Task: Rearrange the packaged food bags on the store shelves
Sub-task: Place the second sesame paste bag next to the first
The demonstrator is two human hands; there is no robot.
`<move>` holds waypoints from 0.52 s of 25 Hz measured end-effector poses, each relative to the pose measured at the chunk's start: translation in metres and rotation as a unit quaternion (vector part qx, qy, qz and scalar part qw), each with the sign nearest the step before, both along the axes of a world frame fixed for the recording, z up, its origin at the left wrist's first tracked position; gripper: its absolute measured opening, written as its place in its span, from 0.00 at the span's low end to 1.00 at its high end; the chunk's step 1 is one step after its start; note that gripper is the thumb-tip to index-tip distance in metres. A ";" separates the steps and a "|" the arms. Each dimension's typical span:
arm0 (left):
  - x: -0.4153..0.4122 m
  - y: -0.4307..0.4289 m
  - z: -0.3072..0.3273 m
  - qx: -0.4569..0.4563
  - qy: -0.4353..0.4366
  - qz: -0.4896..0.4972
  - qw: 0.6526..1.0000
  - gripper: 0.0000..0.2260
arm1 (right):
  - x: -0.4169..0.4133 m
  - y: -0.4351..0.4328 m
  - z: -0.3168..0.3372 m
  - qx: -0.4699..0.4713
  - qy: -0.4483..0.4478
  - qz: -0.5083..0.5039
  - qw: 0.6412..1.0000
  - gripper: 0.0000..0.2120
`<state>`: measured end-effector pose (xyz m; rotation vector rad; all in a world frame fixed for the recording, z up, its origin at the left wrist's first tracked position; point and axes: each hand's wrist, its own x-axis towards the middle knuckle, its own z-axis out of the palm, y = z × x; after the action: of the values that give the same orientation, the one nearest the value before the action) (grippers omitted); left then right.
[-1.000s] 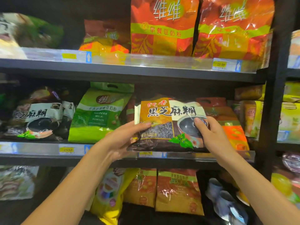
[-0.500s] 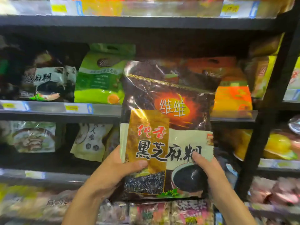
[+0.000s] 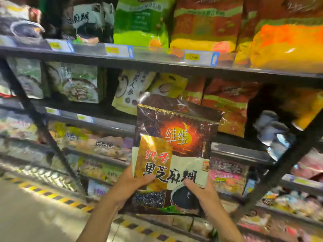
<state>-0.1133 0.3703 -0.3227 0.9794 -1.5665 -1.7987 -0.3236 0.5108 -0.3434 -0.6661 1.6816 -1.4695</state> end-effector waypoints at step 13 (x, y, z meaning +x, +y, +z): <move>0.172 0.006 -0.112 0.183 0.011 0.117 0.976 0.30 | 0.135 -0.042 -0.079 0.098 0.025 0.153 0.983 0.18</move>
<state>0.0586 0.3761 -0.4351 1.2494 -1.0717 -1.9554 -0.1888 0.4687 -0.4220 -0.8159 1.6507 -1.0653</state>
